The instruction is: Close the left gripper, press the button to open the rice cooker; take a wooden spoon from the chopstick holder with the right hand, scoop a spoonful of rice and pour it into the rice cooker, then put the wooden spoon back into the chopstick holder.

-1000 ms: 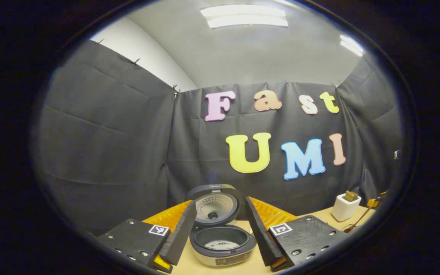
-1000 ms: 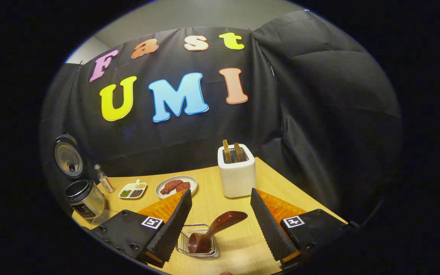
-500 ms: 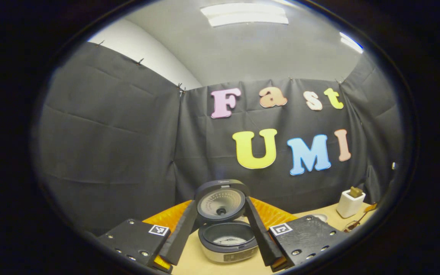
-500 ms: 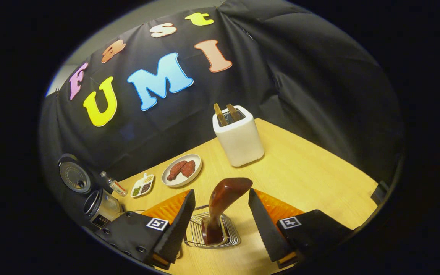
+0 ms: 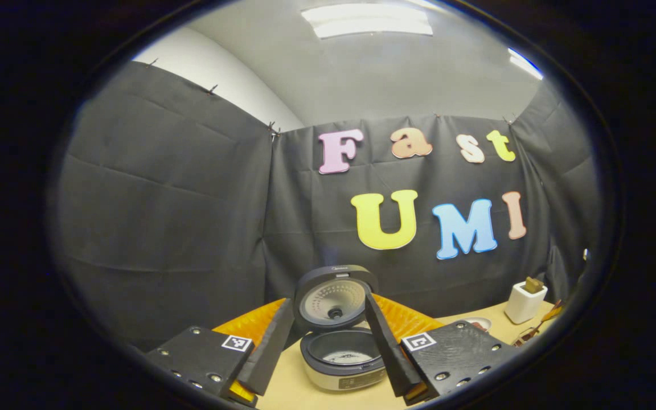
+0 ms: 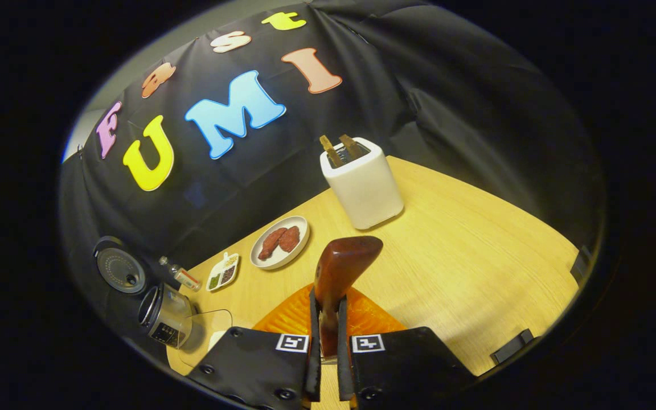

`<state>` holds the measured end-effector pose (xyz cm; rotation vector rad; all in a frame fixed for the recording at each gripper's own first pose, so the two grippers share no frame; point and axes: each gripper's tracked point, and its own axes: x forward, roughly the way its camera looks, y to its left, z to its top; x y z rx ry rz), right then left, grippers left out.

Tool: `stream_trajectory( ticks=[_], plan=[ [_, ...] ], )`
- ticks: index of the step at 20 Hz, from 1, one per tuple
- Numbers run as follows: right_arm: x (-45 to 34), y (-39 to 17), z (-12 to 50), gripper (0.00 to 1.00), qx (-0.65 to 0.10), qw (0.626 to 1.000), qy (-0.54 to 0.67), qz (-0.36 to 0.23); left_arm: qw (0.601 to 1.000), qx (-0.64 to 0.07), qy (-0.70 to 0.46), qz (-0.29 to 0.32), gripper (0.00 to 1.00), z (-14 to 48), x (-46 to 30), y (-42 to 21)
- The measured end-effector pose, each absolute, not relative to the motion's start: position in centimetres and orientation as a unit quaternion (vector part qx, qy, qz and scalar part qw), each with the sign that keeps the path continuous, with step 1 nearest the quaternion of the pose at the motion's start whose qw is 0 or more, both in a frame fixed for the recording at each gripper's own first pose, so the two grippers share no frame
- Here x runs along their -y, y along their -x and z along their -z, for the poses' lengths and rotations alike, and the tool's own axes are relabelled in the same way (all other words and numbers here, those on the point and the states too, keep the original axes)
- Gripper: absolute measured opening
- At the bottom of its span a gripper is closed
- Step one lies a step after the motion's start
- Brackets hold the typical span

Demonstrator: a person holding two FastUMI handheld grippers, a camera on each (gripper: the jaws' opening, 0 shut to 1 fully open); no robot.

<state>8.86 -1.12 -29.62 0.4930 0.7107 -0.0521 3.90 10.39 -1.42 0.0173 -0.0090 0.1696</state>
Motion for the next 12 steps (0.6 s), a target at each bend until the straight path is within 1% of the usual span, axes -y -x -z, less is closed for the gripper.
stream_trajectory(
  ticks=[3, 4, 5, 8, 12],
  plan=[
    [0.4, -8.8, 28.0, 0.13, -0.331, 0.923, -0.195, 0.013, 0.997, 0.004, -0.002, -0.083, 0.8, 1.6, -10.9, -4.4],
    [0.2, -8.8, 27.0, 0.1, -0.322, 0.929, -0.18, 0.008, 0.997, 0.005, -0.001, -0.082, 0.8, 1.7, -11.0, -4.6],
    [0.0, -9.0, 25.9, 0.13, -0.312, 0.936, -0.162, 0.003, 0.997, 0.006, -0.001, -0.082, 0.79, 1.7, -11.2, -4.9],
    [-0.9, -9.7, 22.8, 0.13, -0.288, 0.952, -0.1, -0.011, 0.997, 0.007, 0.004, -0.074, 0.79, 2.1, -11.3, -5.5],
    [-3.3, -10.4, 18.9, 0.13, -0.248, 0.967, -0.051, -0.034, 0.998, 0.004, 0.008, -0.066, 0.79, 3.1, -11.6, -6.7]
  ],
)
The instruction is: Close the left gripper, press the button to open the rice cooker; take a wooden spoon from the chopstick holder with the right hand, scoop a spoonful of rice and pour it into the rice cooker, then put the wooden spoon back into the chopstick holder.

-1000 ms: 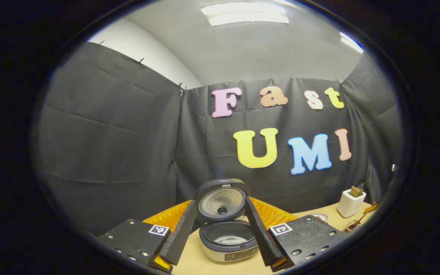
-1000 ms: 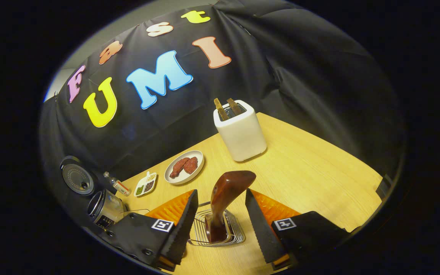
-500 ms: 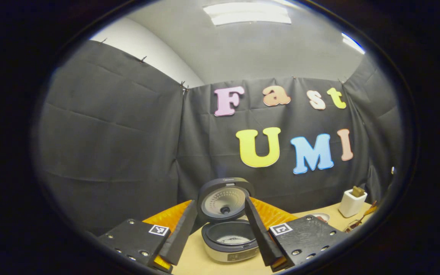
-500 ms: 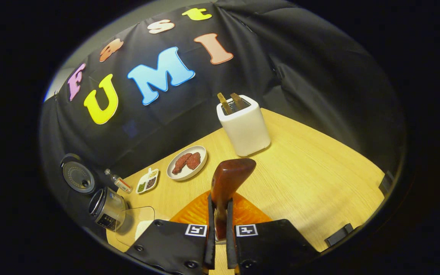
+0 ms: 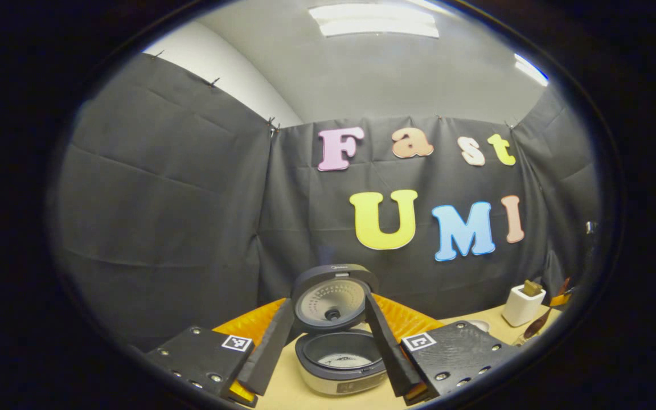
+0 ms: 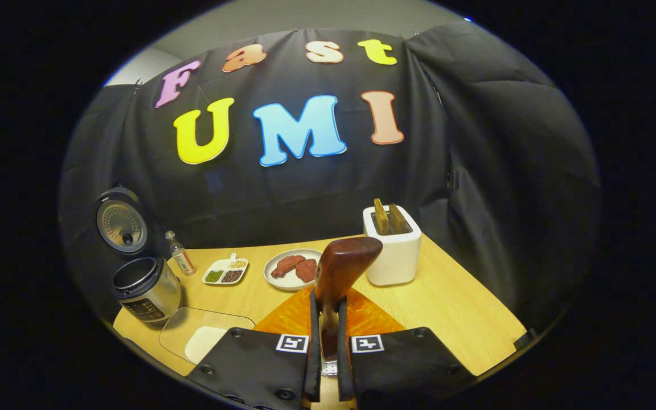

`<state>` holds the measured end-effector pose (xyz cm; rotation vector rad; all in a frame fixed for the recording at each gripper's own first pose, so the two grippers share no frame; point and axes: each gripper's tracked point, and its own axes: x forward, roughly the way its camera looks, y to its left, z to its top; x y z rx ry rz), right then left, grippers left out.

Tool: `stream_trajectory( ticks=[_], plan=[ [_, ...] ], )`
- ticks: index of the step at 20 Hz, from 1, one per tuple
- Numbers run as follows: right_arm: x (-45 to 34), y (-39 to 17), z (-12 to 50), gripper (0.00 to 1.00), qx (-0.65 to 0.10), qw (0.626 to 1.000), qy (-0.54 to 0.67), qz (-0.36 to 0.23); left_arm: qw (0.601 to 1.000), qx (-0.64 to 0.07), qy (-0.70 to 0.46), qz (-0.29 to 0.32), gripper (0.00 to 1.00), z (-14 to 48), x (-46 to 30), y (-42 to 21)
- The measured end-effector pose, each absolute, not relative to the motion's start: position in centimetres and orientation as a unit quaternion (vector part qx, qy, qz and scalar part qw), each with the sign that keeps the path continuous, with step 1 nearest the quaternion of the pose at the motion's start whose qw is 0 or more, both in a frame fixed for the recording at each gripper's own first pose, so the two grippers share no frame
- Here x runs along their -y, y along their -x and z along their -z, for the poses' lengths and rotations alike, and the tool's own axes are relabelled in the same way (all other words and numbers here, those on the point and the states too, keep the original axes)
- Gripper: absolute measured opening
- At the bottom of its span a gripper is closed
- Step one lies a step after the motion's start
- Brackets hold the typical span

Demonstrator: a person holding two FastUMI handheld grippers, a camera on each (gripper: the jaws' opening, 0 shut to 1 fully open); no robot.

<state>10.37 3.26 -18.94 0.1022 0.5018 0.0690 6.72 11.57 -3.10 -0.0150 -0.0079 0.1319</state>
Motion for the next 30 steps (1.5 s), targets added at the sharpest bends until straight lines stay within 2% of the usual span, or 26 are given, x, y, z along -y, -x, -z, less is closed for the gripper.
stream_trajectory(
  ticks=[2, 3, 7, 10, 17, 25, 27, 30],
  plan=[
    [-4.8, -10.6, 17.6, 0.1, -0.233, 0.971, -0.029, -0.046, 0.998, 0.004, 0.009, -0.062, 0.79, 3.4, -12.0, -7.3],
    [-5.6, -10.6, 17.0, 0.13, -0.227, 0.972, -0.02, -0.052, 0.998, 0.003, 0.01, -0.06, 0.79, 3.6, -12.2, -7.6],
    [-9.5, -10.5, 16.0, 0.11, -0.213, 0.974, 0.005, -0.082, 0.998, 0.002, 0.011, -0.057, 0.79, 4.3, -13.6, -8.6],
    [-12.7, -10.4, 15.9, 0.13, -0.208, 0.972, 0.019, -0.106, 0.998, 0.0, 0.012, -0.056, 0.8, 4.6, -14.8, -9.5],
    [-19.1, -9.2, 19.0, 0.13, -0.232, 0.96, 0.029, -0.156, 0.998, -0.007, 0.006, -0.061, 0.8, 6.1, -17.7, -11.1],
    [-21.6, -8.5, 25.1, 0.13, -0.263, 0.946, 0.095, -0.162, 0.997, -0.024, 0.015, -0.074, 0.79, 8.0, -21.0, -11.8],
    [-22.0, -8.5, 26.2, 0.11, -0.263, 0.944, 0.109, -0.165, 0.997, -0.025, 0.014, -0.078, 0.79, 8.1, -21.6, -11.9],
    [-23.2, -8.2, 26.8, 0.13, -0.251, 0.944, 0.127, -0.175, 0.996, -0.027, 0.014, -0.083, 0.79, 8.1, -22.2, -11.9]
  ],
)
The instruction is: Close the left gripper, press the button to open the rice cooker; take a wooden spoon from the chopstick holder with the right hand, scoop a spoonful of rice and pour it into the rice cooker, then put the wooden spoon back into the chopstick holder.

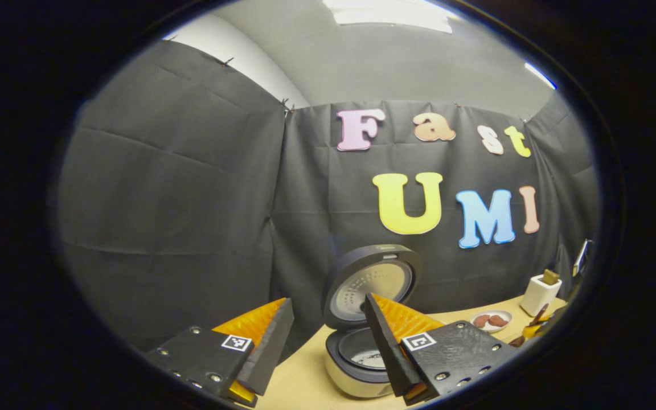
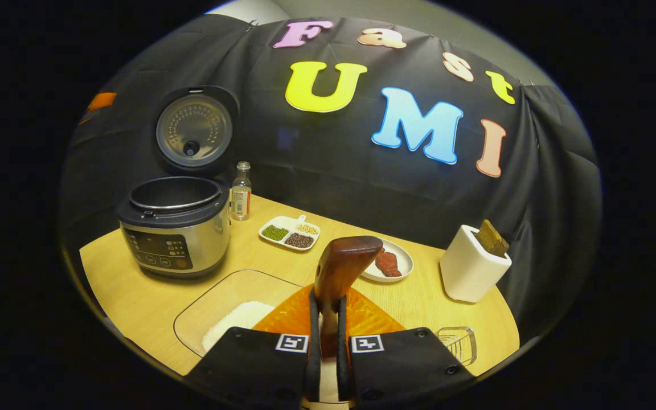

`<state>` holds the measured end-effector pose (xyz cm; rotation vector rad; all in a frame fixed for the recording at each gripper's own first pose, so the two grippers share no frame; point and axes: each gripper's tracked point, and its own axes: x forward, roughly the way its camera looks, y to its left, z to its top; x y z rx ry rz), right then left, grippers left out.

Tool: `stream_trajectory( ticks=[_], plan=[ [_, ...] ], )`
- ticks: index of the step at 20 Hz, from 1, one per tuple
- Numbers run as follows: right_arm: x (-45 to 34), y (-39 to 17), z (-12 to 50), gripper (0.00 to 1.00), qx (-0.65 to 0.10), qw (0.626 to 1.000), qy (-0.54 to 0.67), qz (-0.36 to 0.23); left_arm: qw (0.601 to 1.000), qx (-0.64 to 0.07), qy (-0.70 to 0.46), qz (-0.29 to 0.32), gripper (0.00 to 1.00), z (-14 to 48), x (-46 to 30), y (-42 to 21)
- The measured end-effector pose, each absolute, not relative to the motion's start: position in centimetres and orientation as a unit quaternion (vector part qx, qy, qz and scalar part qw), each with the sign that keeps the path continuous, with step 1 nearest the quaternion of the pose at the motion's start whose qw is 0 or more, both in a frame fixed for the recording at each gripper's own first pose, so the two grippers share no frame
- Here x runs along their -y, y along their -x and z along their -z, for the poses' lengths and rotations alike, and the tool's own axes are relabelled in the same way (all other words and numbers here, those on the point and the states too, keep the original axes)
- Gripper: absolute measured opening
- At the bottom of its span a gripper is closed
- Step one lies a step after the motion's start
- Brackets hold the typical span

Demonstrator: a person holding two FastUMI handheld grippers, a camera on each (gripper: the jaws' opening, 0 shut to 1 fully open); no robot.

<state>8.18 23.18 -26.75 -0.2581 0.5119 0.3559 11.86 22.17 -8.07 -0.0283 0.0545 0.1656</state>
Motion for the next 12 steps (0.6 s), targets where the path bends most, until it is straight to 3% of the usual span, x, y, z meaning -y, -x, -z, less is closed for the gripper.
stream_trajectory(
  ticks=[8, 12],
  plan=[
    [-25.5, -6.8, 27.5, 0.13, -0.281, 0.939, 0.054, -0.191, 0.996, -0.03, 0.015, -0.082, 0.79, 8.3, -21.6, -11.6],
    [-26.2, -6.0, 27.7, 0.14, -0.323, 0.925, -0.056, -0.194, 0.996, -0.027, 0.014, -0.08, 0.8, 8.0, -21.3, -11.4]
  ],
)
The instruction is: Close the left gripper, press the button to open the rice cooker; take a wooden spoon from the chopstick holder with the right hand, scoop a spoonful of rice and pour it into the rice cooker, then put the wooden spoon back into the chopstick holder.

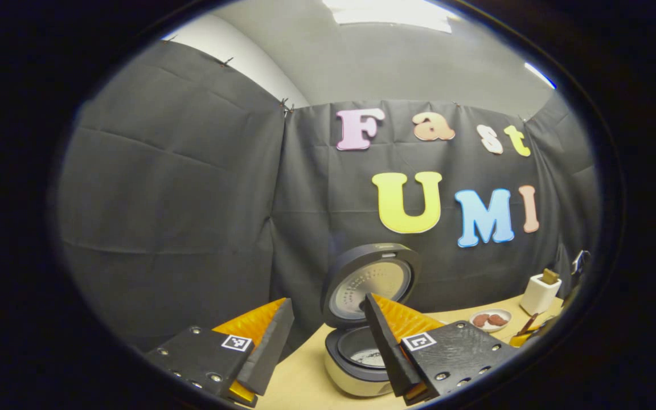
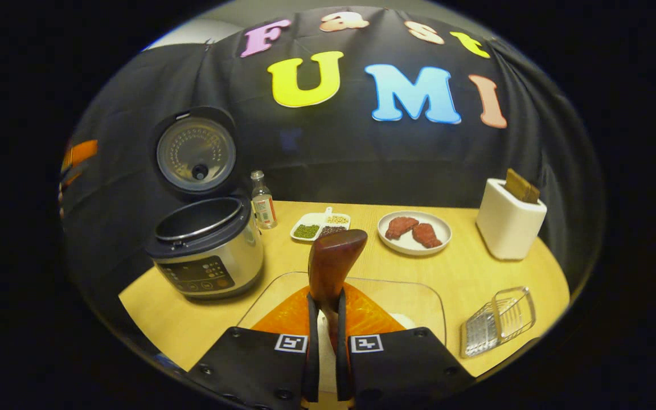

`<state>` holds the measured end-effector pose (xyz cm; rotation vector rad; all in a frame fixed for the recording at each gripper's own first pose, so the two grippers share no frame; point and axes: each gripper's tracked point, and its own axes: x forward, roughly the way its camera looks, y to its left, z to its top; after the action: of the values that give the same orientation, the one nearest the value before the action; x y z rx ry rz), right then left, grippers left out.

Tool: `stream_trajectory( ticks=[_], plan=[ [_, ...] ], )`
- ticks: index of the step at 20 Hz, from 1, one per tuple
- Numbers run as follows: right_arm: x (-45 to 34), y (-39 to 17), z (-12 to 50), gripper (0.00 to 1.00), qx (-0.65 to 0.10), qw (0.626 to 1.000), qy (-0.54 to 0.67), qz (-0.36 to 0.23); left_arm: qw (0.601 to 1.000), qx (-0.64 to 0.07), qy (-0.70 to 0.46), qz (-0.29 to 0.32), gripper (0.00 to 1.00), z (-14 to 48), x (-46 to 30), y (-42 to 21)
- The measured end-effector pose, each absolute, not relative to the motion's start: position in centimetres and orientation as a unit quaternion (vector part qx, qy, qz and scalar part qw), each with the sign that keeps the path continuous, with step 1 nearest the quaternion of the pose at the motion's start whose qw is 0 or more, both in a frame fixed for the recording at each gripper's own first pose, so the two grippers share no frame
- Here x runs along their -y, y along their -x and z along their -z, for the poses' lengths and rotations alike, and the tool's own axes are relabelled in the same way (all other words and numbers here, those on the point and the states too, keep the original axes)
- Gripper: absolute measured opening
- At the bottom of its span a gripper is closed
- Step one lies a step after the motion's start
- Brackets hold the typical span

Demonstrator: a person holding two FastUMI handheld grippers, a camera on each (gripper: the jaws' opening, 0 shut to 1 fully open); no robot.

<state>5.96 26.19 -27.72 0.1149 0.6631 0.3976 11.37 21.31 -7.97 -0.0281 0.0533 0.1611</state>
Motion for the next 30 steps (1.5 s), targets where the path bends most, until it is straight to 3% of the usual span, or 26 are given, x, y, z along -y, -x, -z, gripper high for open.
stream_trajectory(
  ticks=[8, 15, 21, 30],
  plan=[
    [-22.9, -5.9, 28.9, 0.13, -0.389, 0.862, -0.304, -0.12, 0.996, -0.025, 0.008, -0.082, 0.79, 6.9, -21.0, -10.0],
    [-19.6, -7.6, 27.4, 0.13, -0.38, 0.812, -0.432, -0.095, 0.995, -0.019, 0.003, -0.096, 0.79, 5.5, -21.0, -8.5],
    [-18.8, -8.9, 24.2, 0.13, -0.363, 0.785, -0.491, -0.105, 0.995, -0.013, 0.01, -0.099, 0.79, 5.2, -20.2, -8.6],
    [-24.2, -12.8, 18.9, 0.13, -0.34, 0.766, -0.523, -0.156, 0.994, -0.014, 0.011, -0.107, 0.8, 5.7, -21.9, -9.6]
  ],
)
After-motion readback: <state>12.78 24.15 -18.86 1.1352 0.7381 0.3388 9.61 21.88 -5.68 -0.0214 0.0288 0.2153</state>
